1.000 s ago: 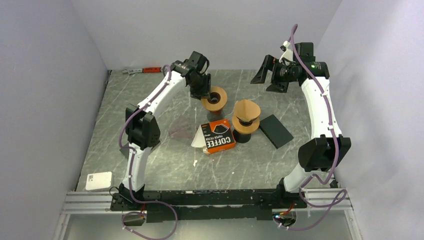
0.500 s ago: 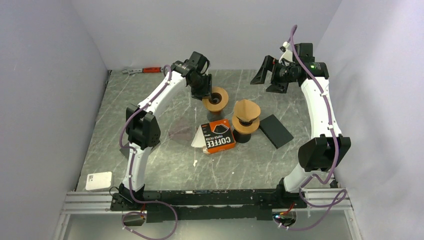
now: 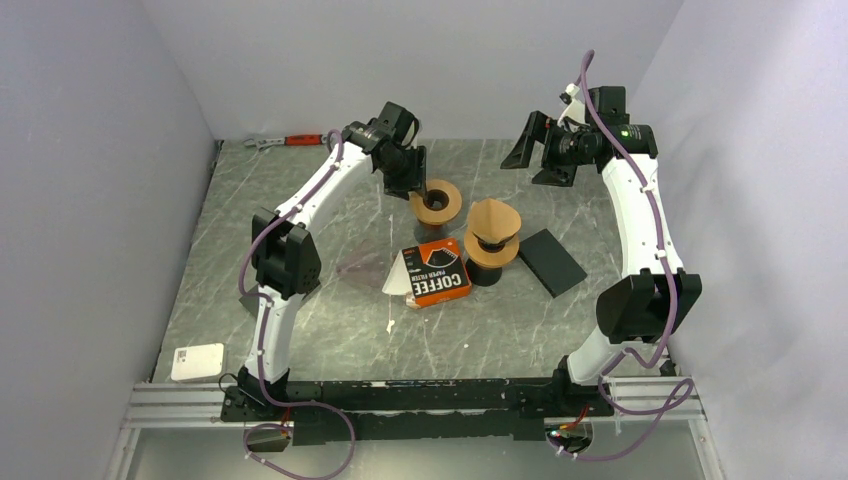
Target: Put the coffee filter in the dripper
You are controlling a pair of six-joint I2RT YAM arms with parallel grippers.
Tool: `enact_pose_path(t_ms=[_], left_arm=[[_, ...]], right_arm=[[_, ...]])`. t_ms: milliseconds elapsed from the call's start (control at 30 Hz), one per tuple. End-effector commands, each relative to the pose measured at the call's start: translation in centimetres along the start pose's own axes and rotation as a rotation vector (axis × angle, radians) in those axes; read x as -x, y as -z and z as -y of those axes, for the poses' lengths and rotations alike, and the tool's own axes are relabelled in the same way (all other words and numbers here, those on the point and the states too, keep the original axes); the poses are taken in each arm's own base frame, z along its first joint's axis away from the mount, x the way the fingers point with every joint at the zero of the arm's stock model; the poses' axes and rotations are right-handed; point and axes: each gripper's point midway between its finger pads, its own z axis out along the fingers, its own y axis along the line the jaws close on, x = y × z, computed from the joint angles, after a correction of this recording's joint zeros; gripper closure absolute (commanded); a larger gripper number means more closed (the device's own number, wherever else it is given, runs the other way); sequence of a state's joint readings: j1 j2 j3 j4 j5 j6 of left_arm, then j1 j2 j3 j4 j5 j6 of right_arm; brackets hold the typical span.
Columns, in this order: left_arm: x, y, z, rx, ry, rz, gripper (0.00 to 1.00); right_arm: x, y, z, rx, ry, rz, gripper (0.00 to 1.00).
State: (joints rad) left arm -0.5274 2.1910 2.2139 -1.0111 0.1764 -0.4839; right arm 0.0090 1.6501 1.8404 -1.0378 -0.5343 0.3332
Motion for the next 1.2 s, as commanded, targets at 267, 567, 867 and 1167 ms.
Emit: enact_pose_path(t_ms=[267,567,867,1167], left_arm=[[1.3,0.8,0.9,-0.023,-0.020,0.057,0.47],[1.9,2.3,-0.5,0.059,-0.056,0.100,0.46],[4.7,8.5,-0.5,0.070,-0.127,0.367,0.38],[0.4,11.1,-5.0,0.243,-0.105,0.311,0.33]], right_arm=[[0.9,1.3,-1.2,0.031,0.032,0.060,0.01],[0.8,1.4,-1.2,0.031,0.032,0.061,0.01],[1.1,1.4,-1.3,0.033,0.037,0.065,0.01],[1.0,1.1,-1.1,0.030,0.035,0.055,0.01]])
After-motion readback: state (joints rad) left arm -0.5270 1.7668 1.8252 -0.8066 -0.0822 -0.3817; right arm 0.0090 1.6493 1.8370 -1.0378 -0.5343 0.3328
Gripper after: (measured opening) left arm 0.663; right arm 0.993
